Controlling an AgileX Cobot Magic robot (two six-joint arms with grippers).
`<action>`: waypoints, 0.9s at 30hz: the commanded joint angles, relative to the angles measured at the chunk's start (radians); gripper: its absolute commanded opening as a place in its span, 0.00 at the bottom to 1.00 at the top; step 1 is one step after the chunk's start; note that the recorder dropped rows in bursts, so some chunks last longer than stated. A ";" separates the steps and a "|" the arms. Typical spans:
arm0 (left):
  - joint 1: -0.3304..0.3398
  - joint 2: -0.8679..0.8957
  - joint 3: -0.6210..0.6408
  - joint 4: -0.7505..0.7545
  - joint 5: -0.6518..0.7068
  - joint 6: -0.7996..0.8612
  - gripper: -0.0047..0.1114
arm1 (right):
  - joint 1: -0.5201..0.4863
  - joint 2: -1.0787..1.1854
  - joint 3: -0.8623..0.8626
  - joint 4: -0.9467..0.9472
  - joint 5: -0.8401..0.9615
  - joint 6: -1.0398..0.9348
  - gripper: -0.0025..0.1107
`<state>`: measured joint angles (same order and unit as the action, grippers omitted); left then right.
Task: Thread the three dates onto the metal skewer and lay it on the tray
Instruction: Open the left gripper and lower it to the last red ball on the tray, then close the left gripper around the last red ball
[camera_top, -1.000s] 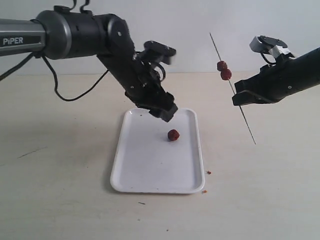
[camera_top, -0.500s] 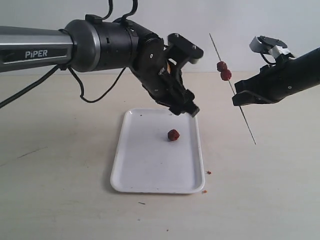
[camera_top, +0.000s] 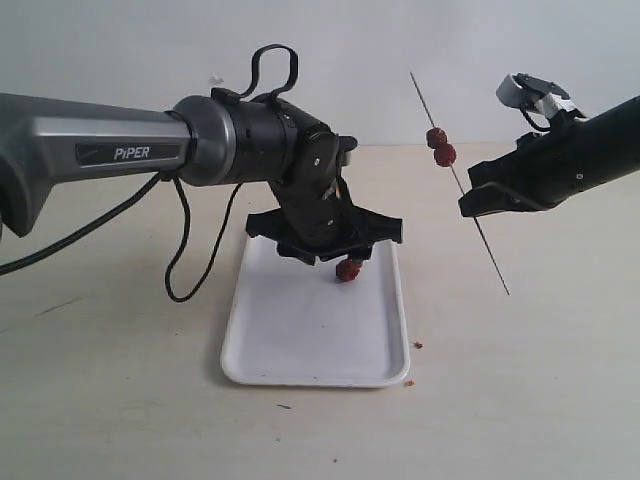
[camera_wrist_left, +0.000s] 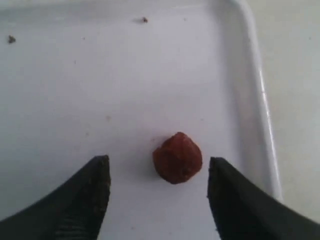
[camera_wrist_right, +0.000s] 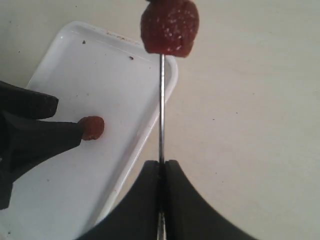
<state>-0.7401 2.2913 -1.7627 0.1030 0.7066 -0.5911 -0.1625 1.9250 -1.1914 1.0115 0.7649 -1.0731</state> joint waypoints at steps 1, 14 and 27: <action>-0.002 0.000 -0.043 -0.046 0.033 -0.064 0.57 | -0.001 -0.005 -0.003 0.009 0.021 0.001 0.02; 0.011 0.024 -0.055 -0.120 0.003 -0.262 0.56 | -0.001 -0.005 -0.003 0.009 0.054 -0.006 0.02; 0.023 0.057 -0.055 -0.161 -0.031 -0.307 0.56 | -0.001 -0.005 -0.003 0.007 0.056 -0.006 0.02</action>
<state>-0.7203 2.3329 -1.8116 -0.0396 0.6833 -0.8821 -0.1625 1.9250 -1.1914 1.0134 0.8126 -1.0731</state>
